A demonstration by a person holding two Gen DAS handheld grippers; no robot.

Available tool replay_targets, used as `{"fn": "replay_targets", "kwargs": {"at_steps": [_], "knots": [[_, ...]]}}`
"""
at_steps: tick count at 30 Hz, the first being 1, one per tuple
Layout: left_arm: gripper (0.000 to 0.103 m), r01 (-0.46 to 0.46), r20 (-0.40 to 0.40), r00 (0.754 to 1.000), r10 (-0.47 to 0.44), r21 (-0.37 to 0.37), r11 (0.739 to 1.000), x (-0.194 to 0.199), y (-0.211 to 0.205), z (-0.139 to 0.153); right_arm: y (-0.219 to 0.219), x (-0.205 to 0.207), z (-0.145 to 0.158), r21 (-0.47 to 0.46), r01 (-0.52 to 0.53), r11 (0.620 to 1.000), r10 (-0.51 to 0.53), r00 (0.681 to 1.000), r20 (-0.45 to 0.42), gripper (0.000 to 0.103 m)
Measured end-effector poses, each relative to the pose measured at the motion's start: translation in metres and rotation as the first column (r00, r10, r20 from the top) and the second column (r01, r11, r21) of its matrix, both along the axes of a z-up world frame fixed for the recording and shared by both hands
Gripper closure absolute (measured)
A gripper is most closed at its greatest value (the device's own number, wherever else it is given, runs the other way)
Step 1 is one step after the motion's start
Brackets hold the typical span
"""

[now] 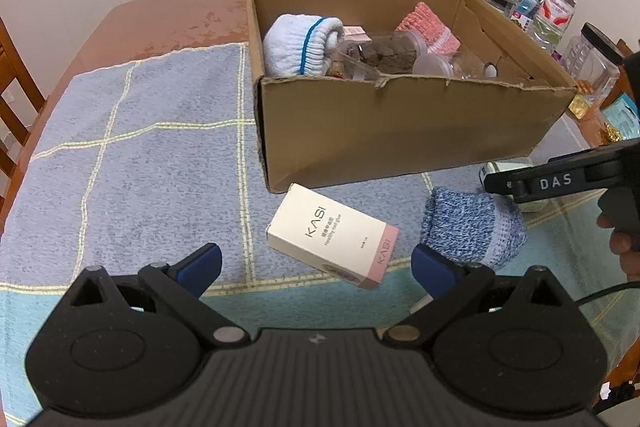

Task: Organize objects
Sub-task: 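Grasp the white KASI box with the left gripper while the right grasps the C&S tissue pack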

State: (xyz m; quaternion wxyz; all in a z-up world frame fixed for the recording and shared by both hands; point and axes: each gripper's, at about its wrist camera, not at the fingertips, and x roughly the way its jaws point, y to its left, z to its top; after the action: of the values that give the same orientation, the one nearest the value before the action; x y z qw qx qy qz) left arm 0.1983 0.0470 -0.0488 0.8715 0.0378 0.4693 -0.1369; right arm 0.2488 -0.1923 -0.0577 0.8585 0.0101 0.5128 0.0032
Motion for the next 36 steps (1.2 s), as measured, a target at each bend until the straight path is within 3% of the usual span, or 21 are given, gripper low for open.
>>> {"fn": "replay_targets", "kwargs": {"at_steps": [8,16,23,36], "knots": [[0.002,0.096,0.008,0.995,-0.096,0.038,0.995,0.004,-0.003,-0.006,-0.025,-0.007,-0.014,-0.061,0.057,0.997,-0.060,0.996,-0.061,0.000],[0.002,0.234,-0.003,0.972,-0.236,0.116,0.965,0.009,-0.012,-0.023,-0.043,-0.017,-0.017,-0.030,0.072,0.997,-0.074,0.995,-0.073,0.000],[0.002,0.237,-0.070,0.970,-0.232,0.059,0.970,0.021,-0.005,-0.041,-0.041,-0.019,-0.017,-0.029,0.073,0.997,-0.074,0.995,-0.065,0.000],[0.000,0.221,-0.038,0.975,-0.219,0.073,0.973,0.041,-0.013,-0.045,-0.039,-0.018,-0.018,-0.028,0.077,0.997,-0.078,0.995,-0.063,0.000]]}}
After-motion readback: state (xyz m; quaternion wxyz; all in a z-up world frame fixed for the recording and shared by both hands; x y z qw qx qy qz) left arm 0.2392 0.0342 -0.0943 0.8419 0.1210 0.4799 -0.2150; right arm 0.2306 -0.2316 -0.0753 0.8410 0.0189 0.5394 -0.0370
